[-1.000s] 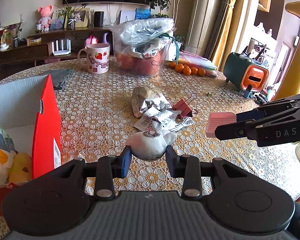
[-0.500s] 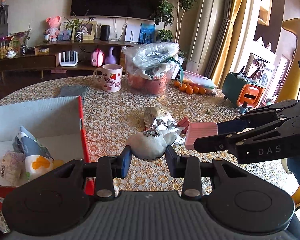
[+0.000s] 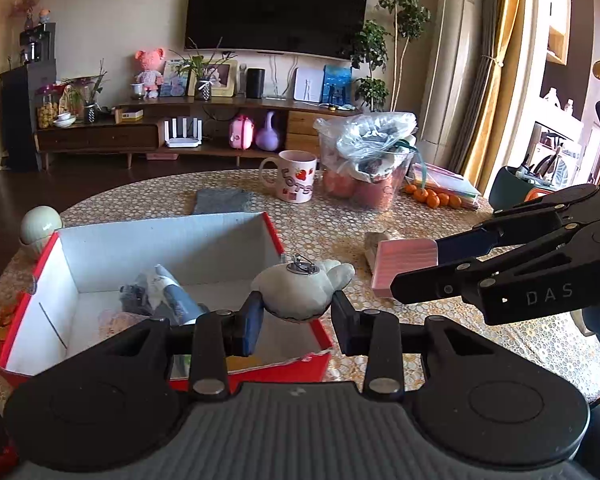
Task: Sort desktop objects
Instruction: 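Carry the plush and pink comb over the red box with both tools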
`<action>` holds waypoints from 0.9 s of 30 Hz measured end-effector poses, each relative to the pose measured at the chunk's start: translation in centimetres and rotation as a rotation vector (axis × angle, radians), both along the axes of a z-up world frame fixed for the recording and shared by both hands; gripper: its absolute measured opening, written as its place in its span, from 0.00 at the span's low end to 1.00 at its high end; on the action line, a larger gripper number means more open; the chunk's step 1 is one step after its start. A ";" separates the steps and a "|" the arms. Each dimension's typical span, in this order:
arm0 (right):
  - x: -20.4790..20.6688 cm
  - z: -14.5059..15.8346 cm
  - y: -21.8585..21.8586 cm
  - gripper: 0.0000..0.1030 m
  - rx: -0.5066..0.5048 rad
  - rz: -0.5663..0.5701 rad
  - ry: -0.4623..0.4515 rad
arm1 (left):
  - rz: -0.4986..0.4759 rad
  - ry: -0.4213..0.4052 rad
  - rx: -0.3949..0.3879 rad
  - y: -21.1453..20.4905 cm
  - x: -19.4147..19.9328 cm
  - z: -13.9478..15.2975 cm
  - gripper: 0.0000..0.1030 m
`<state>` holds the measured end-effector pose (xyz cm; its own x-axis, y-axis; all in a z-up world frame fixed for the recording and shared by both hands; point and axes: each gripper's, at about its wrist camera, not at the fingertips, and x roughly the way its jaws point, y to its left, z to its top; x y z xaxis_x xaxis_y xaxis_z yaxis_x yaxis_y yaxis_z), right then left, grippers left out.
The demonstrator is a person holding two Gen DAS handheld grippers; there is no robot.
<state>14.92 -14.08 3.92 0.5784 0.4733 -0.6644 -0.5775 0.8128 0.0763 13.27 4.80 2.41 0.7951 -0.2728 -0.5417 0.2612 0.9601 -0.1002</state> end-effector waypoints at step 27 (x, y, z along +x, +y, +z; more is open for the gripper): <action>8.1 -3.9 11.8 0.41 -0.151 -0.038 -0.031 | 0.226 0.118 0.209 11.5 10.0 -4.9 0.34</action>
<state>23.05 -2.24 0.06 0.6154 0.3464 -0.7080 -0.5460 0.8352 -0.0660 23.24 16.33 -2.47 0.7514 0.0303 -0.6591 0.0371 0.9954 0.0880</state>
